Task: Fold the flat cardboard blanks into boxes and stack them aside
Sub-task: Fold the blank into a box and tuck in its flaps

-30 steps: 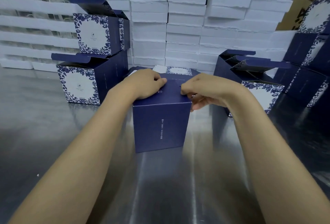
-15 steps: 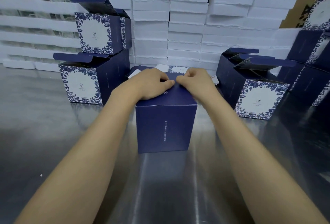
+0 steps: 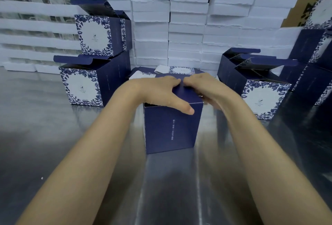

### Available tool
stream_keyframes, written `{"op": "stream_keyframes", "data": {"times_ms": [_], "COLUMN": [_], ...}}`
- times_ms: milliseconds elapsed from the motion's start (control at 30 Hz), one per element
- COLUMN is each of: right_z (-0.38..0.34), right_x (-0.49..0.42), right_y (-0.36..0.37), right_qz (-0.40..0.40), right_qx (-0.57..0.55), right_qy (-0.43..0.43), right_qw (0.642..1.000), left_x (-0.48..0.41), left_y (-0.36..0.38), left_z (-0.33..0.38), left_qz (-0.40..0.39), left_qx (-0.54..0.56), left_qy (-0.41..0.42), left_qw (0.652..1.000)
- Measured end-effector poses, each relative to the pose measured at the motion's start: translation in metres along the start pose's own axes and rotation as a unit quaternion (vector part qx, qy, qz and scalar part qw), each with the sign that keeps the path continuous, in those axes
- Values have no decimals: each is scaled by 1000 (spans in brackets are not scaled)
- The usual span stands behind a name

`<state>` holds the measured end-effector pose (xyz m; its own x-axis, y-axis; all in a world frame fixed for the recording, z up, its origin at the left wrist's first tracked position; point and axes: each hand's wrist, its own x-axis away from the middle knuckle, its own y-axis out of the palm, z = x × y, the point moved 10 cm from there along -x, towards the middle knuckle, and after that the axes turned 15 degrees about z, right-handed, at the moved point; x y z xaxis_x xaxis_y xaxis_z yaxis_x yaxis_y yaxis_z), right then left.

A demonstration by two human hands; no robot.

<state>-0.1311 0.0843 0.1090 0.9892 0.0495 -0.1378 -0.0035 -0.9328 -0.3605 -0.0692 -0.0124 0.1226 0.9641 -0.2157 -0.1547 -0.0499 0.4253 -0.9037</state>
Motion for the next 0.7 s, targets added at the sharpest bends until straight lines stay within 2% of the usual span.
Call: {"op": "stream_keyframes", "data": {"times_ms": [100,167,267,367,433,533,700], "right_z": [6,11,21,31,39,55,58], "right_x": [7,7,3,3,8,20,31], "right_y": [-3,-10,-12,-3,18,49,70], "right_qz": [-59,-56,-46,-48,-53,-21,-22], "right_qx": [42,74,39,99,113,120,141], "right_qy": [9,0,-1,-60,-117,-167,-196], "right_qw": [997,996,998,992,985,978,970], "left_x": [-2,1,4,2,4,3,2], "left_y": [-6,-6,-14,-44,-56,-58,-61], "left_z": [-1,0,-11,-38,-55,-71,-71], "left_qz": [40,15,-12,102,156,182,230], "left_qx": [64,85,98,88,119,97,18], "left_qy": [14,41,59,8,-40,-63,-35], "left_qw": [997,995,993,991,980,976,972]}}
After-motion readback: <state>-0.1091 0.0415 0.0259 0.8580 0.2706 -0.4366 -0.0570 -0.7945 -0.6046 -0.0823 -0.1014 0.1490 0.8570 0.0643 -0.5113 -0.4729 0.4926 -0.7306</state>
